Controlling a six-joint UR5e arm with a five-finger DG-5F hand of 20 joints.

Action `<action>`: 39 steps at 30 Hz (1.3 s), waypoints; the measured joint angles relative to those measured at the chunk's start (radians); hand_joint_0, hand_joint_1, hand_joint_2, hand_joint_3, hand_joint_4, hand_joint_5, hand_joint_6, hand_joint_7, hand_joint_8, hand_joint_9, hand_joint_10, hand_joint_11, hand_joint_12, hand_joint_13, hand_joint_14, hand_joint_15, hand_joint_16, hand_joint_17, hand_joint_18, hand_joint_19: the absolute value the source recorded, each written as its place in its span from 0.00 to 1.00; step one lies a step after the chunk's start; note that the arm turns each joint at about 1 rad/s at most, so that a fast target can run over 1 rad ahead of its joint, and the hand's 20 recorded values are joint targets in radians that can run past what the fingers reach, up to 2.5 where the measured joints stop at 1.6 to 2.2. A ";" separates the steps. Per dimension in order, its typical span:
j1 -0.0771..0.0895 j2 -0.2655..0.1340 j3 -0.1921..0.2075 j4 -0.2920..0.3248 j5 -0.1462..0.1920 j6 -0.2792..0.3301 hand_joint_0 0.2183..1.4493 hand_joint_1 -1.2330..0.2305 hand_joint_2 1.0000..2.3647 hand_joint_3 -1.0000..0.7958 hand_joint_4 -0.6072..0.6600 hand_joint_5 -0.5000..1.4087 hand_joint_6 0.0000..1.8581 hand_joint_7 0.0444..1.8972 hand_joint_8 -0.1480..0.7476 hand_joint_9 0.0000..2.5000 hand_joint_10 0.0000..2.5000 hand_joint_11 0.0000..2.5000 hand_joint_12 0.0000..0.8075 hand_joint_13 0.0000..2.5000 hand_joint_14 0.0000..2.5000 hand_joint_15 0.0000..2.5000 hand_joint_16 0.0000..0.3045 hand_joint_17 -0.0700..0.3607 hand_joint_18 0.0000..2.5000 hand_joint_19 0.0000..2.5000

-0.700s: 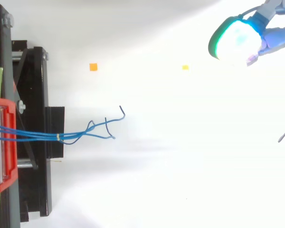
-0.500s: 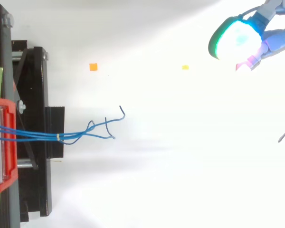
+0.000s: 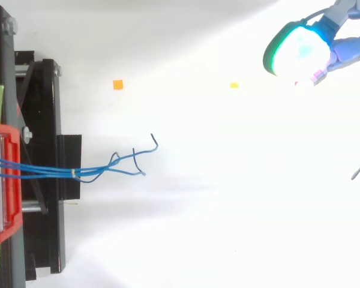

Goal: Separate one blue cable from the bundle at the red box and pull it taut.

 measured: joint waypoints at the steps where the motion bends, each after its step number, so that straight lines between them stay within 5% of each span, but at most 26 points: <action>1: 0.000 0.000 0.000 0.000 0.000 0.000 0.22 0.52 0.00 0.28 0.59 0.16 0.27 0.44 0.47 0.27 0.01 0.16 0.43 0.22 0.01 0.16 0.18 0.45 0.18 0.23; 13: 0.000 0.000 0.000 -0.006 -0.005 -0.017 0.23 0.50 0.00 0.28 0.59 0.16 0.27 0.45 0.47 0.25 0.00 0.16 0.44 0.21 0.01 0.15 0.18 0.44 0.17 0.22; 28: 0.002 -0.006 0.069 0.044 -0.001 -0.246 0.23 0.50 0.00 0.28 0.59 0.16 0.27 0.45 0.48 0.26 0.00 0.17 0.44 0.21 0.01 0.15 0.17 0.44 0.17 0.22; 39: 0.002 -0.070 0.095 0.089 -0.001 -0.273 0.23 0.49 0.00 0.28 0.60 0.16 0.27 0.45 0.48 0.27 0.01 0.18 0.44 0.22 0.01 0.16 0.17 0.44 0.18 0.23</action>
